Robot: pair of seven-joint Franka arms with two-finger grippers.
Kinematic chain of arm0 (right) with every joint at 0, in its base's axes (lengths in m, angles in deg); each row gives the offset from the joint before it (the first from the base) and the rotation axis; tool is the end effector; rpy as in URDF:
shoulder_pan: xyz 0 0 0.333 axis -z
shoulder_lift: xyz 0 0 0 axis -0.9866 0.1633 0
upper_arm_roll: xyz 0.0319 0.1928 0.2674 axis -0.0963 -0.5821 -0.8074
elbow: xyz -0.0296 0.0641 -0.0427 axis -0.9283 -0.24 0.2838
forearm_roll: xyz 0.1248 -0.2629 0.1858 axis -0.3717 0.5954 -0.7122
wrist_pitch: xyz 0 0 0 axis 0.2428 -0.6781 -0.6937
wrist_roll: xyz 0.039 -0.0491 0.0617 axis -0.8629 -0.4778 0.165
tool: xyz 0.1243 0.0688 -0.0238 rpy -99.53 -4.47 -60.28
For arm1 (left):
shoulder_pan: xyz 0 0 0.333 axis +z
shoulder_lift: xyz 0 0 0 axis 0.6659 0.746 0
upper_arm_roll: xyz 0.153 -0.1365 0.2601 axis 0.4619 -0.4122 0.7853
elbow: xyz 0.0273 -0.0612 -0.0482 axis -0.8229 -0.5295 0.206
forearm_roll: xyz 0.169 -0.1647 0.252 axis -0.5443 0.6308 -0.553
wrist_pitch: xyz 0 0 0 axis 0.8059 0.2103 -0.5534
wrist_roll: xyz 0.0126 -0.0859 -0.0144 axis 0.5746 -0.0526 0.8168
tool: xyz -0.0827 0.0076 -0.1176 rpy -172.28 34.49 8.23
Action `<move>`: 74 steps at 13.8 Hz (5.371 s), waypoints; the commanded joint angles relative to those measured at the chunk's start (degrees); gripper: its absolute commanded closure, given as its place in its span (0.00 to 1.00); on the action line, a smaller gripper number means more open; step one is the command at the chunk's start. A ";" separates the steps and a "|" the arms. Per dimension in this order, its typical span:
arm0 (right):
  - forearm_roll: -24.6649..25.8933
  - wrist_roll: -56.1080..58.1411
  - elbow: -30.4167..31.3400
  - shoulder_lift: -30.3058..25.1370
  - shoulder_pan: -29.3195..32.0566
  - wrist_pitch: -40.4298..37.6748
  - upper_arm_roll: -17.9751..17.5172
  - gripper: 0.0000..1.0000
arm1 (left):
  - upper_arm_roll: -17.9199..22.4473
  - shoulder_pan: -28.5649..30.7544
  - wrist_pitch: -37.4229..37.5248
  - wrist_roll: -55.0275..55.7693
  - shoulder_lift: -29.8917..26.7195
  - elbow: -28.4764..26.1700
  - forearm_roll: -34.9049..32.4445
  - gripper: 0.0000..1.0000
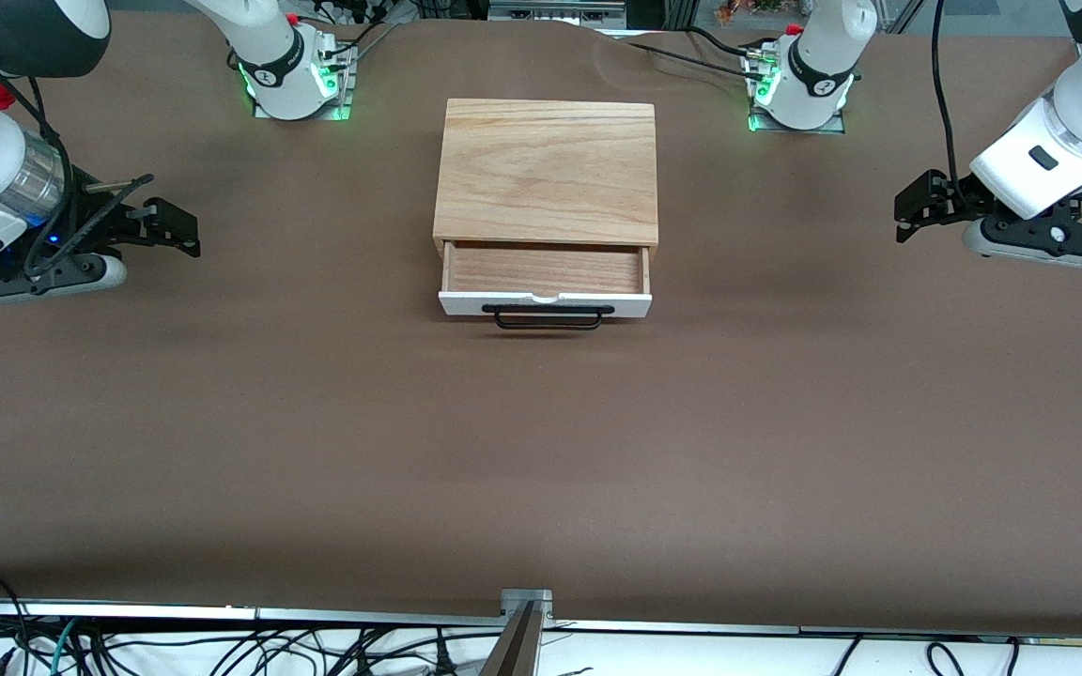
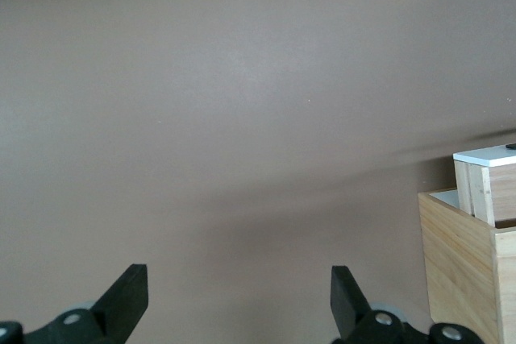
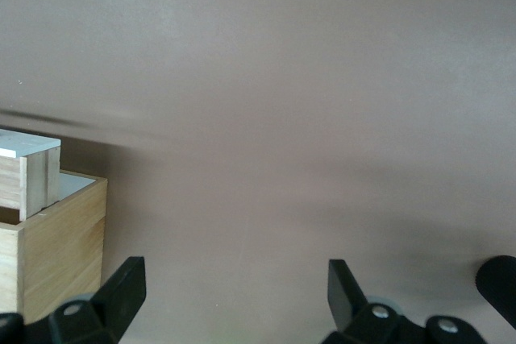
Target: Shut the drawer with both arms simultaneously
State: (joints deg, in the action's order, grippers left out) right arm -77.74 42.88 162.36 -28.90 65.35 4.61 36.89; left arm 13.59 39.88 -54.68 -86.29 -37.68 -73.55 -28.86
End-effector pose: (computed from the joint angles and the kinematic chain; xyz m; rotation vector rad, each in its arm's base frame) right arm 0.5341 0.0783 0.5540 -3.1020 -0.2474 0.1355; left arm 0.5057 -0.0643 0.5818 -3.1036 0.2564 0.0332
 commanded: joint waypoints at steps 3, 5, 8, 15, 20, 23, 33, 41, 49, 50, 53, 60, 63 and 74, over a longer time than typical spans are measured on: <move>-3.52 -0.71 0.03 1.00 0.05 -0.48 -0.32 0.00 | -0.92 -0.41 0.64 0.00 0.30 0.23 1.73 0.00; -11.42 -0.97 0.03 4.07 -0.56 0.22 -0.40 0.00 | -3.29 -0.59 0.64 0.17 1.88 0.06 4.45 0.00; -20.66 -0.97 -0.32 10.48 -3.54 6.09 -0.32 0.00 | -5.93 -1.90 -0.32 0.44 6.00 -0.21 9.18 0.00; -34.92 -0.97 -2.95 25.25 -12.51 21.32 -0.41 0.00 | -7.59 -7.45 -20.95 0.70 17.87 -1.52 24.57 0.00; -40.11 -0.52 -2.26 26.94 -16.19 21.32 -0.41 0.00 | -9.71 -10.51 -38.19 3.16 24.82 -4.69 28.10 0.00; -40.20 -0.09 1.34 26.76 -17.17 21.84 -0.49 0.00 | -11.55 -10.87 -41.89 3.95 26.67 -7.75 29.76 0.00; -40.55 -0.61 12.85 22.81 -17.26 28.34 -5.32 0.00 | -13.49 -11.14 -46.03 7.98 26.76 -14.79 38.74 0.00; -41.25 -1.06 21.29 16.84 -17.26 28.35 -6.73 0.00 | -16.12 -10.88 -40.33 9.40 26.32 -15.23 38.65 0.00; -42.22 -3.08 23.15 15.69 -17.26 28.62 -8.58 0.00 | -16.30 -10.00 -23.46 9.32 25.36 -14.80 38.56 0.00; -42.13 -3.08 23.15 15.69 -17.26 28.62 -8.58 0.00 | -16.30 -9.91 -22.75 9.32 25.27 -14.80 38.56 0.00; -41.35 -2.47 20.52 15.77 -16.48 27.83 -7.44 0.00 | -16.22 -9.38 -21.95 8.96 24.39 -14.36 37.77 0.00; -29.86 -1.85 5.05 17.45 -11.30 13.24 1.53 0.00 | -15.43 -5.08 -21.86 8.70 14.99 -10.31 28.20 0.00; -21.60 -2.64 5.13 13.94 -11.11 13.23 4.51 0.00 | -13.58 -4.81 -21.95 6.52 11.83 -9.87 14.35 0.00; -1.71 1.76 -0.22 1.80 -11.11 -0.28 11.64 0.00 | 1.35 -4.20 -9.33 2.11 -0.22 -4.19 -1.78 0.00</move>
State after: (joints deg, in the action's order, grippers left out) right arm -80.60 44.74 164.94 -26.67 54.57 9.05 48.76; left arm 12.75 35.79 -68.15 -83.05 -37.01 -80.55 -29.33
